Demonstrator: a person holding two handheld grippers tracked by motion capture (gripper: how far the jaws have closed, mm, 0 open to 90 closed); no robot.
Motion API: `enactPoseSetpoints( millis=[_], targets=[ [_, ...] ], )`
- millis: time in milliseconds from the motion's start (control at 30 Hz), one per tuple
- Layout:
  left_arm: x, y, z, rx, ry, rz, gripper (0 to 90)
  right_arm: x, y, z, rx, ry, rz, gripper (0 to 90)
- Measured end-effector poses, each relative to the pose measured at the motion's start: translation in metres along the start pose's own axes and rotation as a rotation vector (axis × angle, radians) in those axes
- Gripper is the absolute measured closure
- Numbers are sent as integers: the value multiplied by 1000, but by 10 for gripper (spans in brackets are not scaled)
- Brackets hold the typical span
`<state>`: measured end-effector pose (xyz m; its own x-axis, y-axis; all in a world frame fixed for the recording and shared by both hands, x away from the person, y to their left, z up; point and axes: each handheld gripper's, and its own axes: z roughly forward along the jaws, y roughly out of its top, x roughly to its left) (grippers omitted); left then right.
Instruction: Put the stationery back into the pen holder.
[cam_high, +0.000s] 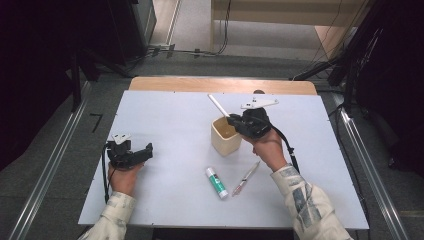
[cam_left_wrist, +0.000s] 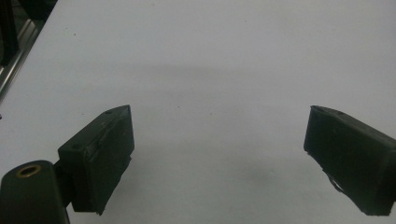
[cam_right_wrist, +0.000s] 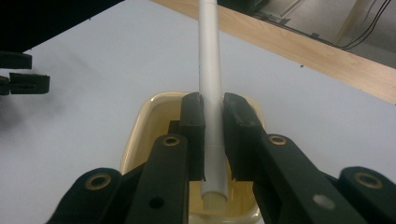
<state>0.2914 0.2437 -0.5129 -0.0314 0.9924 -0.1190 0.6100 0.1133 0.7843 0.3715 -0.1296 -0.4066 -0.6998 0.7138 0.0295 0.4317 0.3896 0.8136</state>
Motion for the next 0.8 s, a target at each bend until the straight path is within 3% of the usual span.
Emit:
enactPoseSetpoints(
  millis=[800],
  targets=[
    [1,0,0,-2,-4,-12,94,0,-4,11,30,5,3,770]
  ],
)
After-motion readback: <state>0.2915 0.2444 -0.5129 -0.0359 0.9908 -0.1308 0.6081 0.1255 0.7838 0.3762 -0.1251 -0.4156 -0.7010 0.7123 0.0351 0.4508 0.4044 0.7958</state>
